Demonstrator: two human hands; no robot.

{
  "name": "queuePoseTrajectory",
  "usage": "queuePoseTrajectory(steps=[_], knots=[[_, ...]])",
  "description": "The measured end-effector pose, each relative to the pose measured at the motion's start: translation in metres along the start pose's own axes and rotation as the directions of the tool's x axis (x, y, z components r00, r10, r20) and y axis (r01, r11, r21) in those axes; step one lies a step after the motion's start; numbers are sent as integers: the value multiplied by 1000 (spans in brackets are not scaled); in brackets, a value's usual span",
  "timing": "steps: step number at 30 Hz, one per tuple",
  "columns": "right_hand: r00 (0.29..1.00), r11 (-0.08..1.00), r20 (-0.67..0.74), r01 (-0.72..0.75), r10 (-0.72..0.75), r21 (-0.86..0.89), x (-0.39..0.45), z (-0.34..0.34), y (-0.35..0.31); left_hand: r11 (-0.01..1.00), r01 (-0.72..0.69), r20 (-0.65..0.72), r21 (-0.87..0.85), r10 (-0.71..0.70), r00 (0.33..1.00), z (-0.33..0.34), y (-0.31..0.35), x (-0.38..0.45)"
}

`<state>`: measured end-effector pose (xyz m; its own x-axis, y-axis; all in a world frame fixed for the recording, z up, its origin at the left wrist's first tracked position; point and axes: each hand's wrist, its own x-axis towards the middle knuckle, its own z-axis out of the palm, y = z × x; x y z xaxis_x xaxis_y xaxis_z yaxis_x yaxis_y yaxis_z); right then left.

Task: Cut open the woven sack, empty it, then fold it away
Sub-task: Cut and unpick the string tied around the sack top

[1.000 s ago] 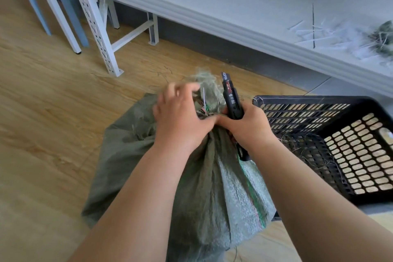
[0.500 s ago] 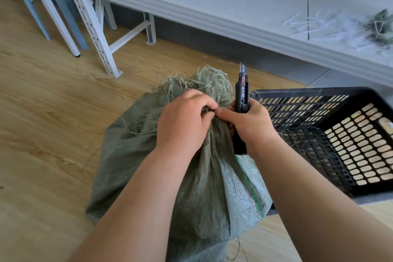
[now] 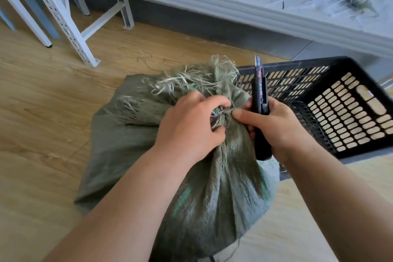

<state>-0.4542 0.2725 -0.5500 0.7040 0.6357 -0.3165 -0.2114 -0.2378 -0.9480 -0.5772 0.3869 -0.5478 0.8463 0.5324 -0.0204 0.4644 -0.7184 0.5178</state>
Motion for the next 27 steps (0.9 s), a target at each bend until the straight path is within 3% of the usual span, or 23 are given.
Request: queuePoseTrajectory(steps=[4,11,16,20,27], knots=[[1000,996,-14,-19,20,91,-7,-14,23,996,2,57,86,-7,998,19,11,-4],[992,992,-32,118,-119,-36,-17,-13,20,991,130,-67,32,-127,990,19,23,-10],[999,996,-1,41,-41,-80,-12,-13,34,988,155,-75,14,-153,985,34,33,-17],[994,993,50,-102,99,62,-4,-19,43,983,182,-41,-19,-183,982,43,31,-9],[995,971,-11,-99,103,217,-7,-22,42,999,24,-96,32,-21,995,41,35,-10]])
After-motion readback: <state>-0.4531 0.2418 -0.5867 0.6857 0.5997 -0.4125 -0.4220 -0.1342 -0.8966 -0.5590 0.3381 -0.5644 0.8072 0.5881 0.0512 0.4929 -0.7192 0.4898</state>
